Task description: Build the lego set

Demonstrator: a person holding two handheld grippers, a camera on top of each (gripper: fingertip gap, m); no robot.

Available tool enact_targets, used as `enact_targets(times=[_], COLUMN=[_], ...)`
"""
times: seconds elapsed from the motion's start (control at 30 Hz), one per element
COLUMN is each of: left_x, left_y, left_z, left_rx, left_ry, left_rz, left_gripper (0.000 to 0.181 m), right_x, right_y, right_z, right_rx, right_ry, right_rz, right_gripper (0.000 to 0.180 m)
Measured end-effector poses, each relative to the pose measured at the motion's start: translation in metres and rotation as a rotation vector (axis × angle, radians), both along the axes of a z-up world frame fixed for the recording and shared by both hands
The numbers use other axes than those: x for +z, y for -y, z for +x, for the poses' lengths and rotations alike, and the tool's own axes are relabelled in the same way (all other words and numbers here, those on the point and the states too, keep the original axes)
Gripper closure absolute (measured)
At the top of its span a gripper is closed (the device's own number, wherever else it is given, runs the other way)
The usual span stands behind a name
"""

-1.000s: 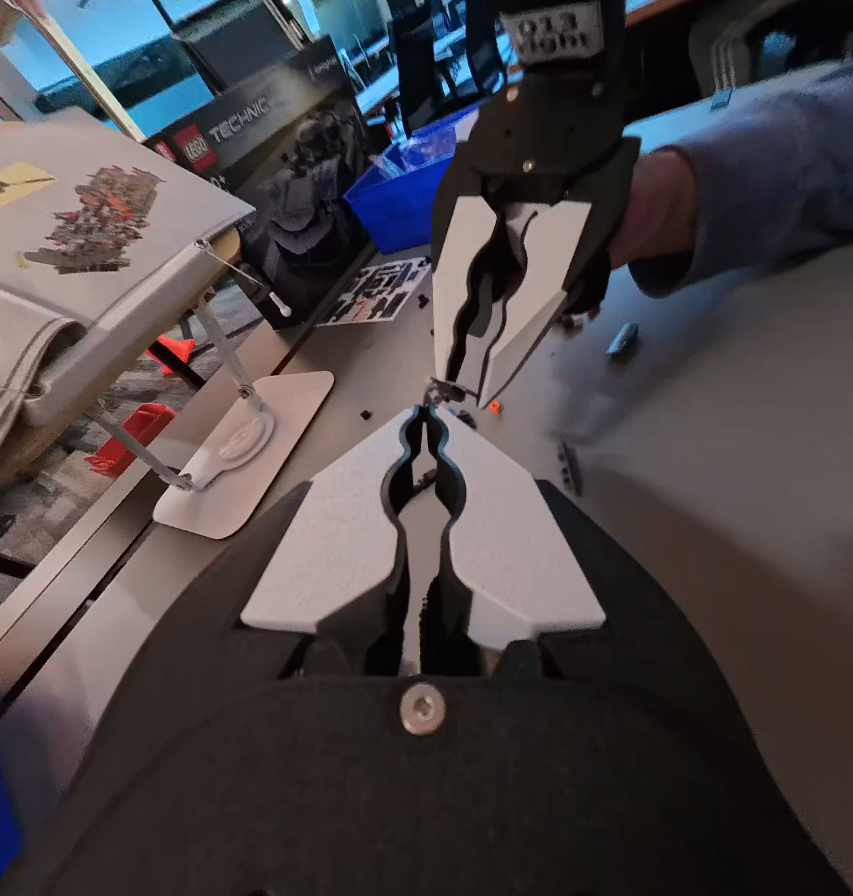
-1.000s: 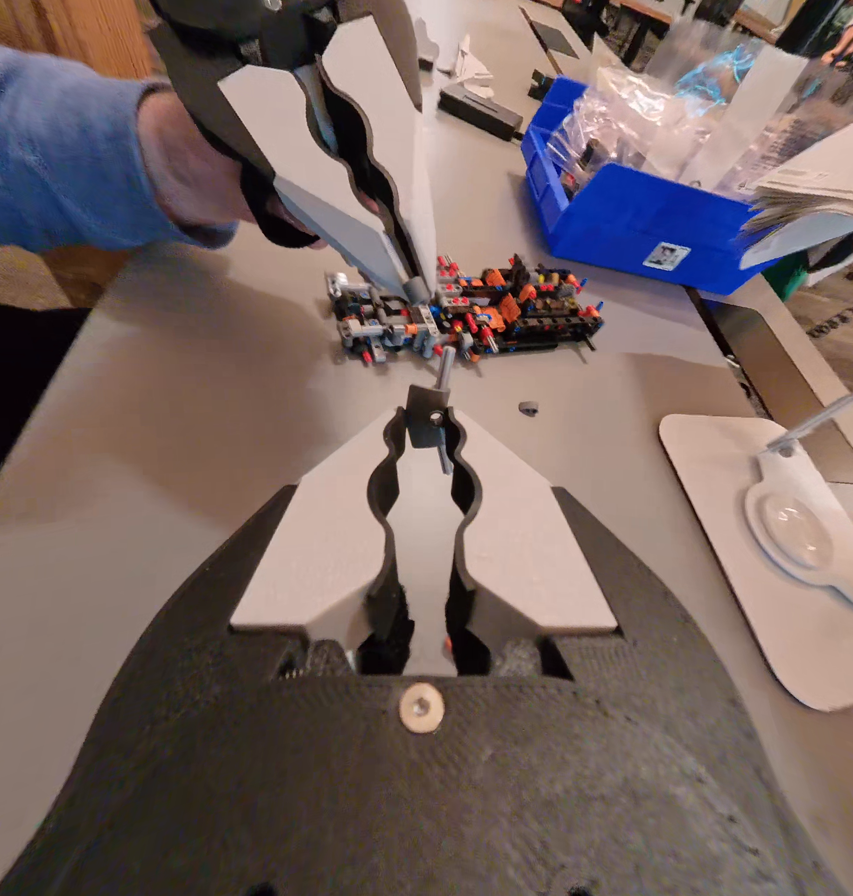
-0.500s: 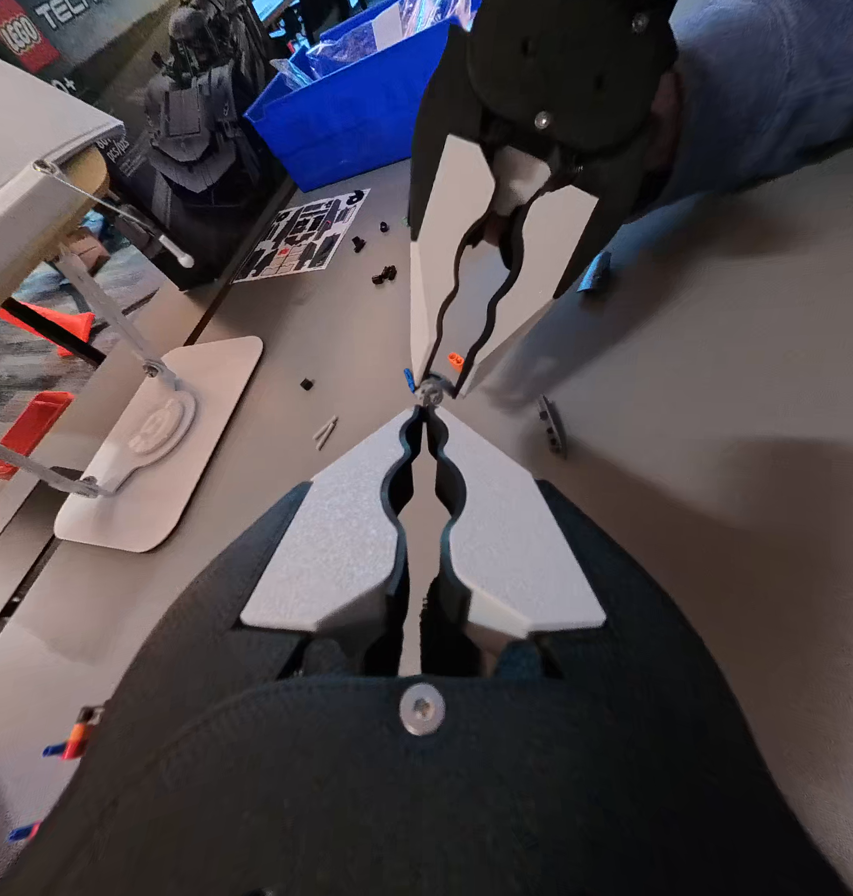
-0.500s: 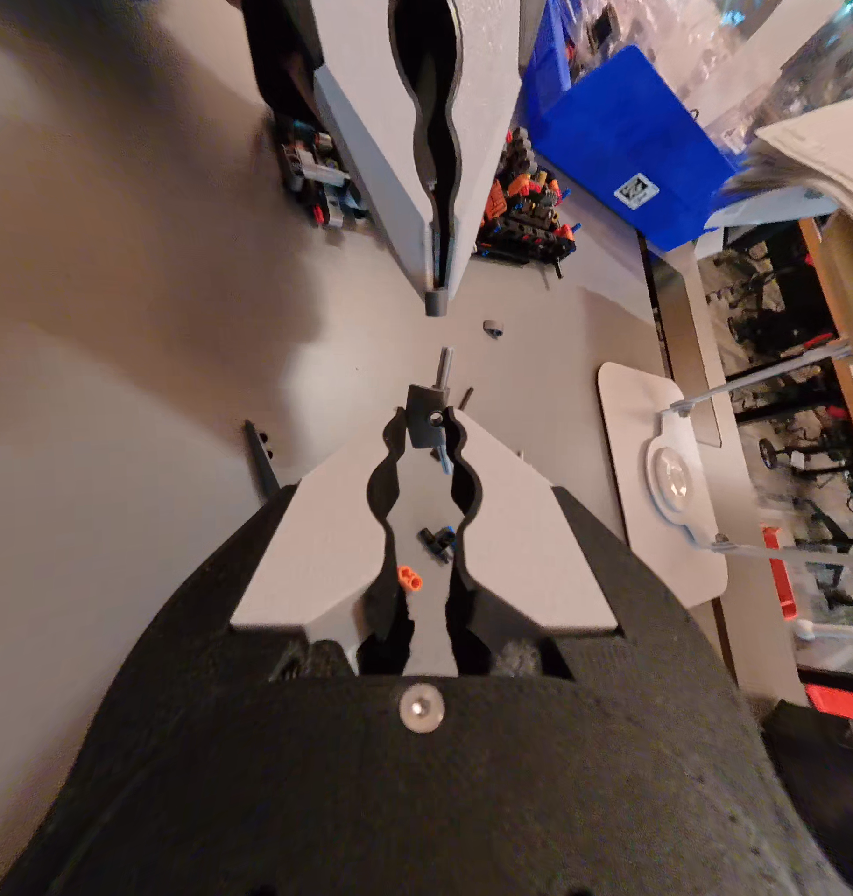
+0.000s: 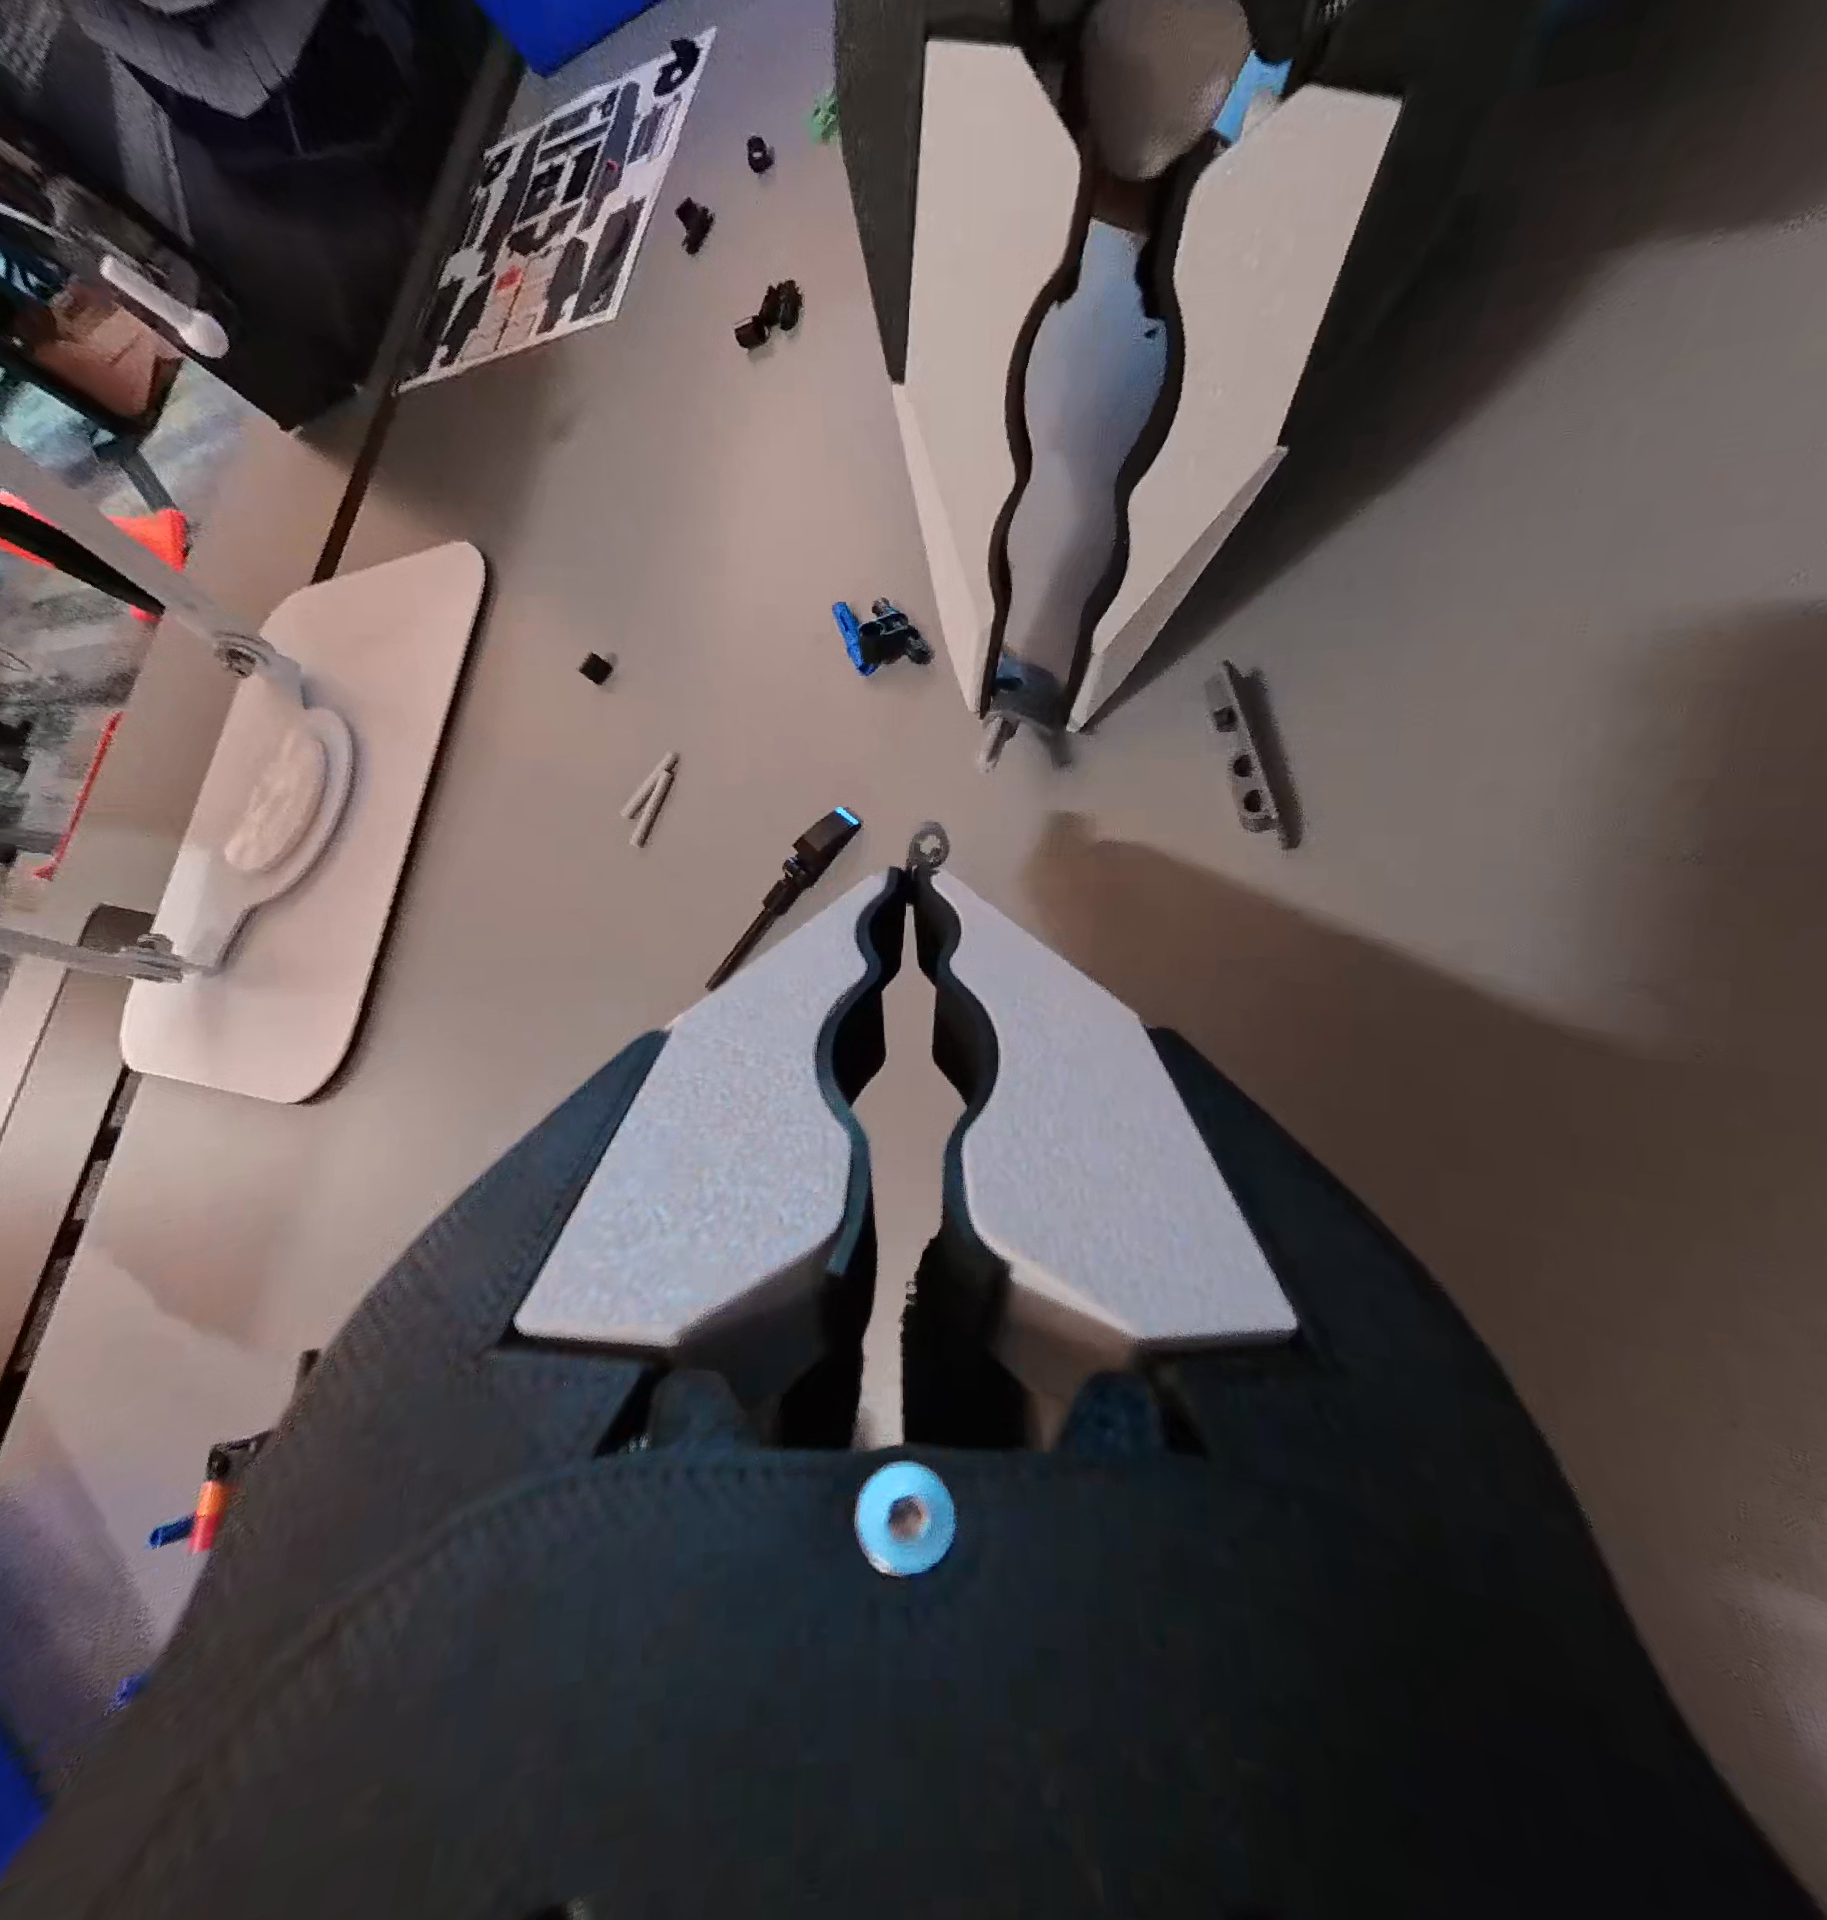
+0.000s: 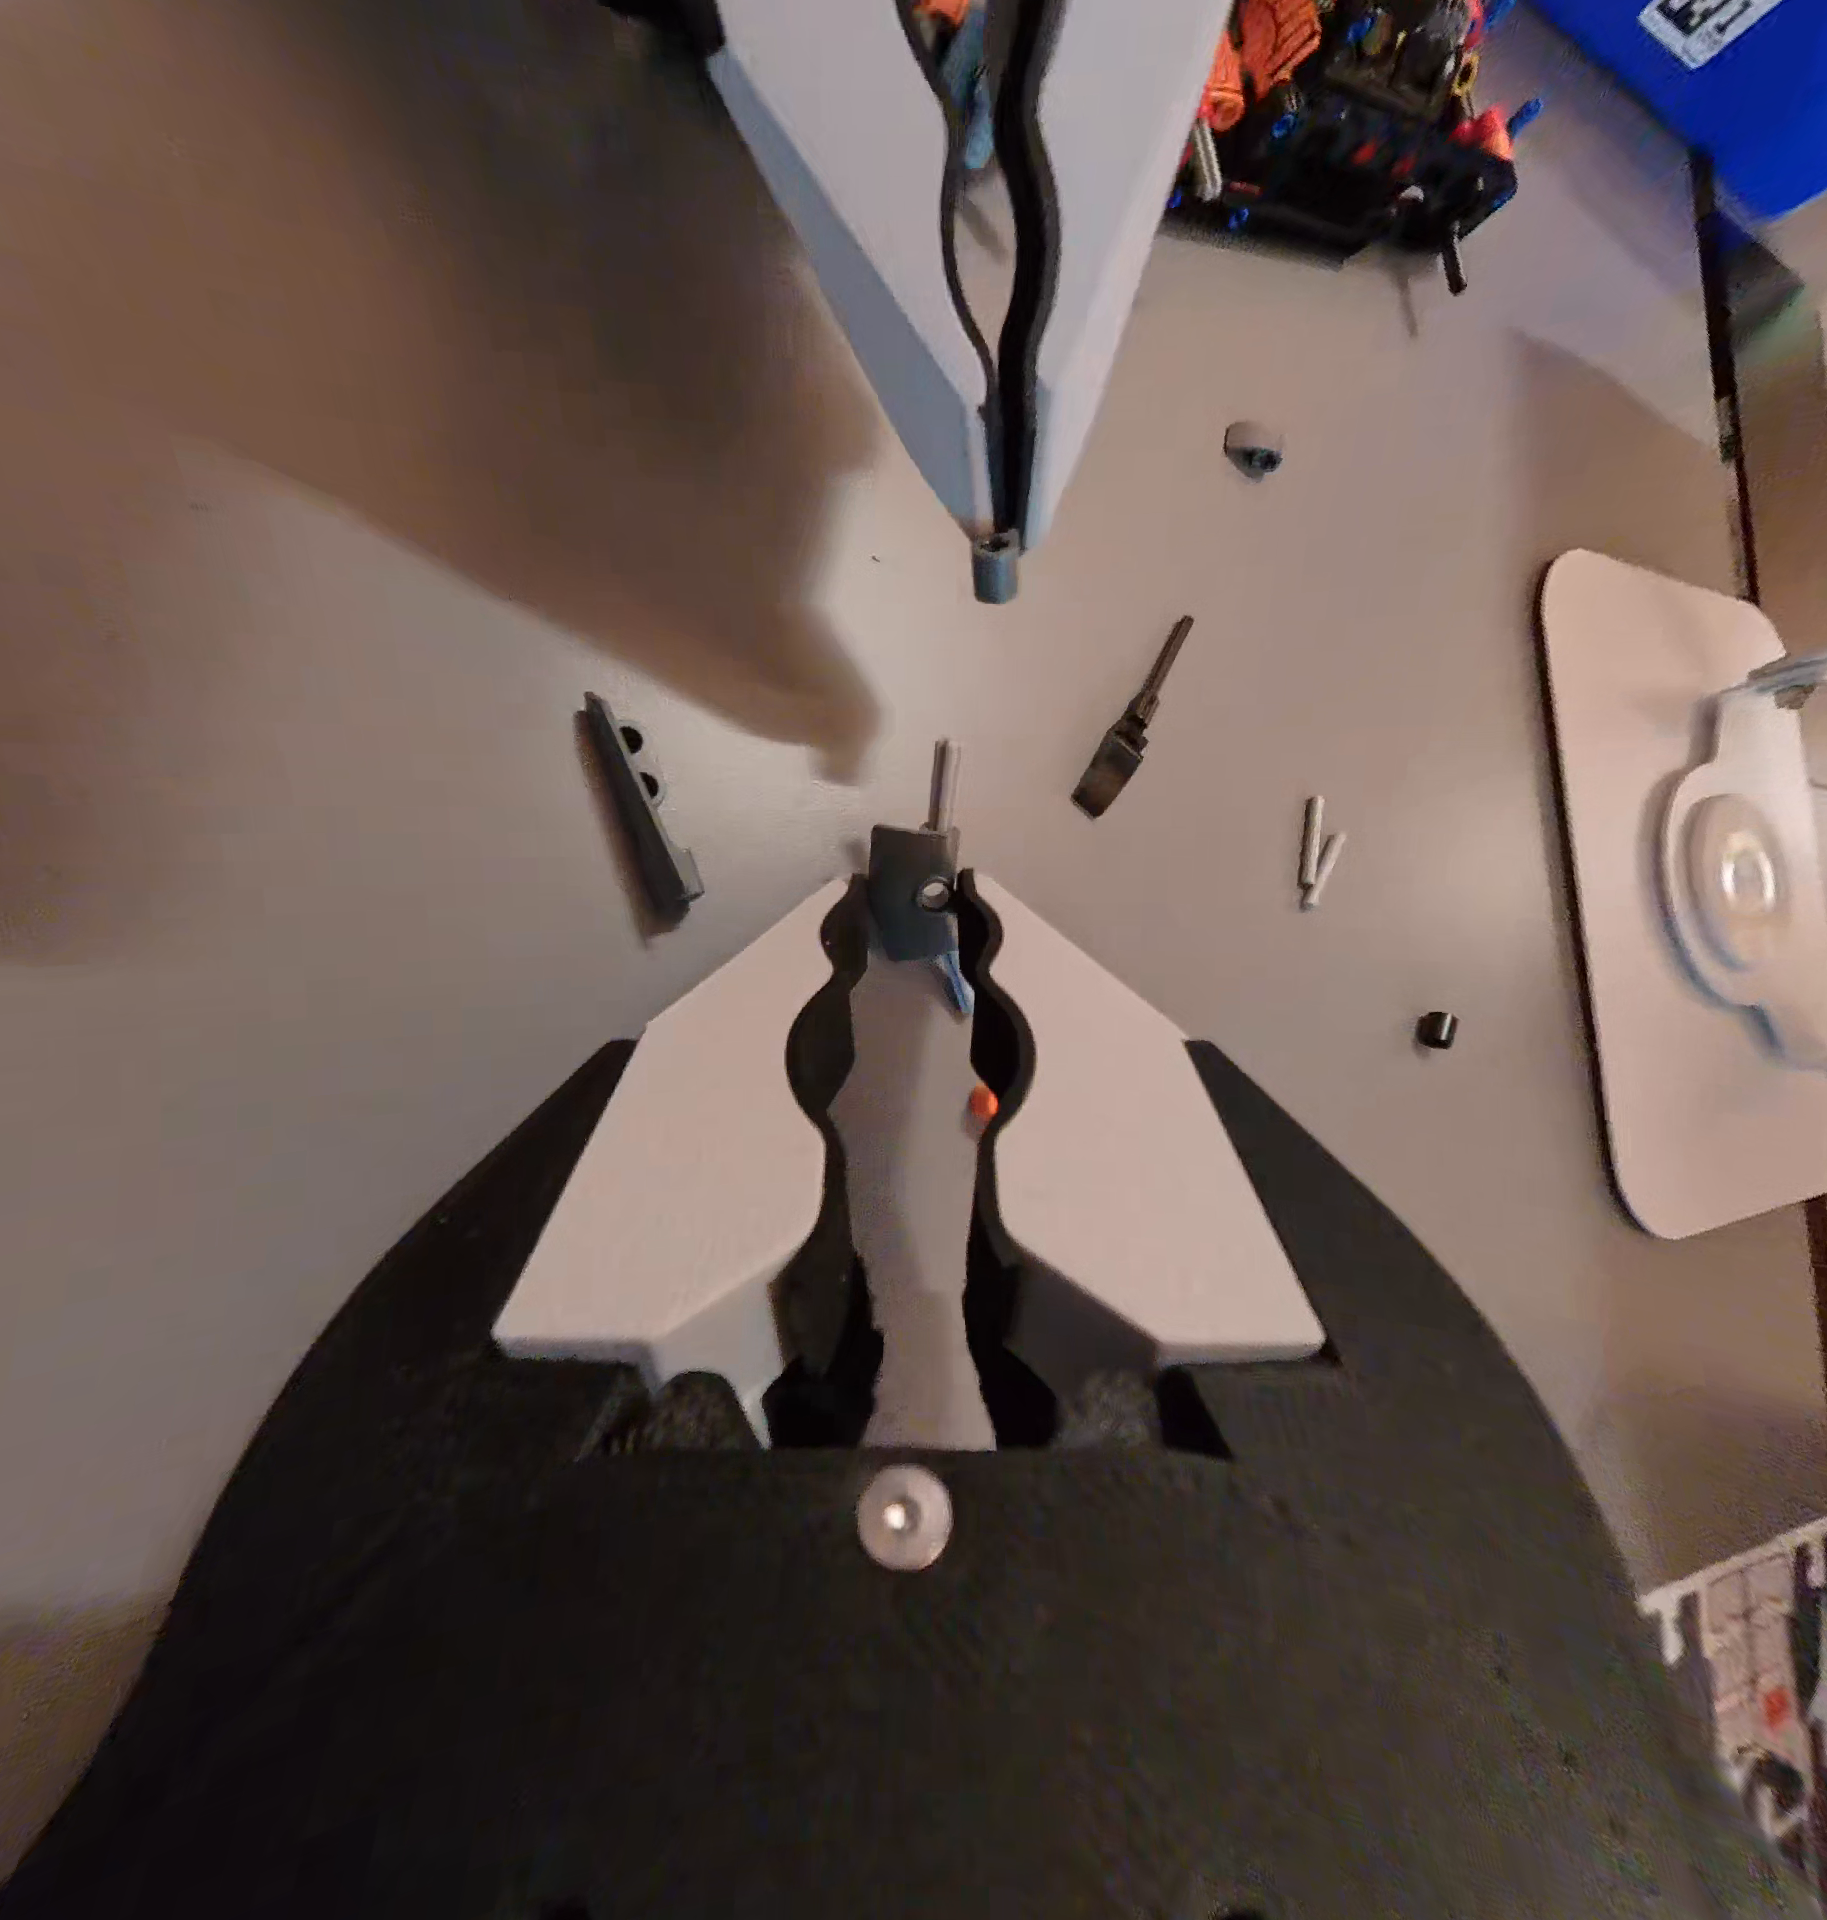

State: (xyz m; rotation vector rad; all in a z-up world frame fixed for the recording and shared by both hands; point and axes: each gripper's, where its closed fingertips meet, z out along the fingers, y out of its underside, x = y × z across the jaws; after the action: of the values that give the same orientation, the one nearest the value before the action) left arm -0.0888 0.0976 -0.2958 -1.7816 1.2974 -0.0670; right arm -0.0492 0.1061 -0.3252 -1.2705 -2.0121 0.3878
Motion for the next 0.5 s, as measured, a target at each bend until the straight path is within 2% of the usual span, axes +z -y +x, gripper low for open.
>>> enact_targets(times=[0.03, 0.17, 0.27, 0.5], left_x=[-0.001, 0.003, -0.006, -0.003], left_y=[0.001, 0.0, -0.002, 0.004], left_z=[0.0, 0.005, 0.006, 0.008], left_rx=[0.003, 0.016, 0.026, 0.072], left_ry=[-0.006, -0.034, -0.072, -0.055], left_rz=[-0.001, 0.056, 0.04, 0.017], left_gripper=[0.181, 0.181, 0.181, 0.181], right_x=[0.0, 0.0, 0.004, 0.025], right_y=[0.001, 0.007, 0.008, 0.002], right_z=[-0.001, -0.003, -0.003, 0.005], right_rx=[-0.003, 0.009, -0.01, -0.023], right_ry=[-0.003, -0.021, -0.032, -0.101], right_rz=[-0.016, -0.082, -0.188, -0.309], right_gripper=[0.165, 0.162, 0.147, 0.15])
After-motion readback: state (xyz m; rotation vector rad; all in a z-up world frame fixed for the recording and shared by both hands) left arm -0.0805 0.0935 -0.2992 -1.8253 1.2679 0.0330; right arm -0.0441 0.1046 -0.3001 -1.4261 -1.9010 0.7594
